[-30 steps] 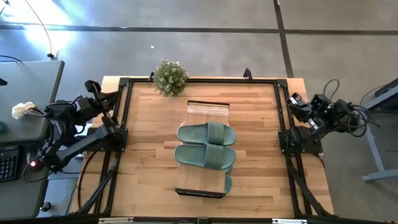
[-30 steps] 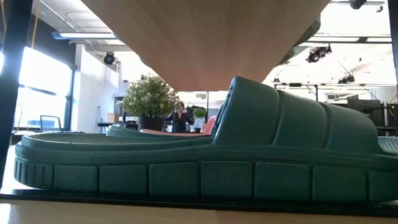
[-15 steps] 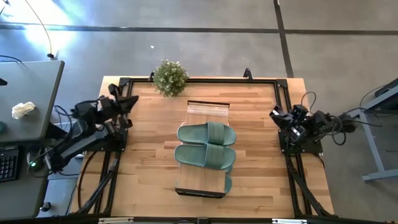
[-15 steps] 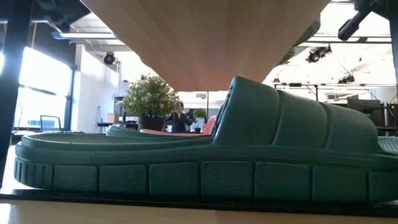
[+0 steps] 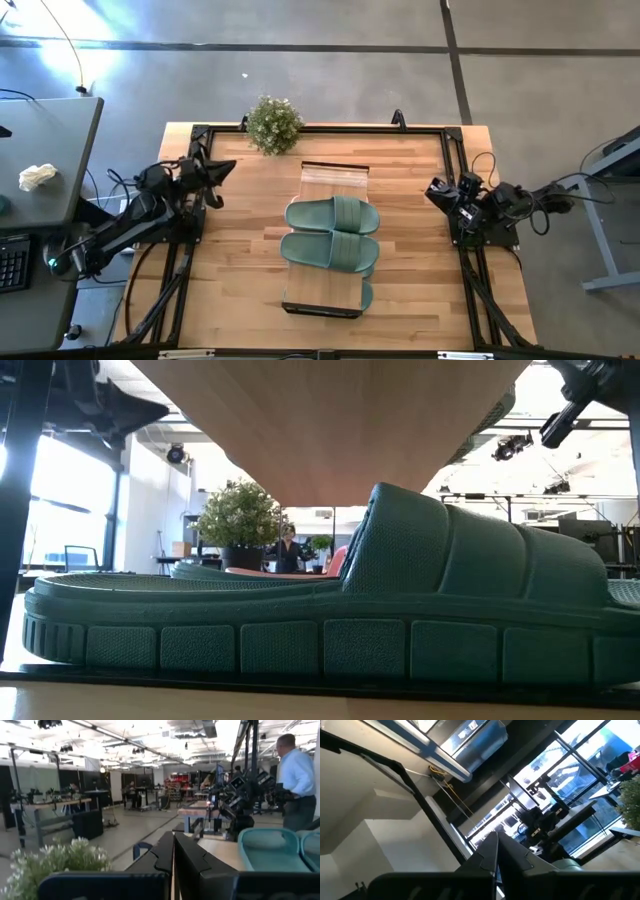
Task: Pick and place slides into the shelf
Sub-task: Return to Home Position
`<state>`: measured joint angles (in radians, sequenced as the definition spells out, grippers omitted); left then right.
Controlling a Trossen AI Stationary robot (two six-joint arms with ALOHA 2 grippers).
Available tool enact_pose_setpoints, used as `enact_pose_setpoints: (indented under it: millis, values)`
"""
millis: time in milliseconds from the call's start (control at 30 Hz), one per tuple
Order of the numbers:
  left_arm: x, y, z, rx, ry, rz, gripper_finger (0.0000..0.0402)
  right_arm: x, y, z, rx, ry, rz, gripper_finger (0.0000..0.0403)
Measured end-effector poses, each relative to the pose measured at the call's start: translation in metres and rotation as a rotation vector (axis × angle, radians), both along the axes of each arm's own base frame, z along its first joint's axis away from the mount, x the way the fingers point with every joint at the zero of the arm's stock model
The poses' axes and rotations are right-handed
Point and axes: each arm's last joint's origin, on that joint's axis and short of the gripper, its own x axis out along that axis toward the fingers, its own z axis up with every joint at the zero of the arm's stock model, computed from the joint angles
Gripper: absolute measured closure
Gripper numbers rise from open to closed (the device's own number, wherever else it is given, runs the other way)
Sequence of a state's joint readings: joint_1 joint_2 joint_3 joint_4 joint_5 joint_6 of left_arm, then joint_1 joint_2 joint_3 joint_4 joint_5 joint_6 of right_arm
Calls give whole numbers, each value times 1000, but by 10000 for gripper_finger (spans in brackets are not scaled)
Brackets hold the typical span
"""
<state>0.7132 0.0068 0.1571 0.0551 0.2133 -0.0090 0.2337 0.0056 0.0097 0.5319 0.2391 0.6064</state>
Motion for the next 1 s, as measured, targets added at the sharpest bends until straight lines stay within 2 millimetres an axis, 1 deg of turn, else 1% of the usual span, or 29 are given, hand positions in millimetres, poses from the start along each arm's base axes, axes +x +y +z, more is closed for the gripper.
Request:
enact_pose_setpoints:
  millis: [167,233,400,500,567,733,800,900,1000]
  values:
    - [2,3,-10,-19,21,15,396,1,0,-1,-31,14,-12,403]
    - [3,4,-14,-20,34,28,396,2,1,-4,-67,52,-20,403]
    - [7,8,-32,-35,85,57,396,7,1,-15,-122,168,-50,403]
    - [8,9,-41,-35,116,67,396,9,2,-20,-194,225,-78,403]
    - [9,10,-45,-28,134,76,396,9,2,-22,-276,257,-116,403]
    - [9,10,-48,33,192,89,396,11,0,-29,-569,347,-263,403]
    - [9,10,-48,53,205,92,396,11,0,-32,-647,390,-314,403]
    - [9,10,-51,62,239,93,396,12,-2,-38,-673,477,-372,403]
    - [9,10,-51,60,242,93,396,12,-3,-43,-655,528,-377,403]
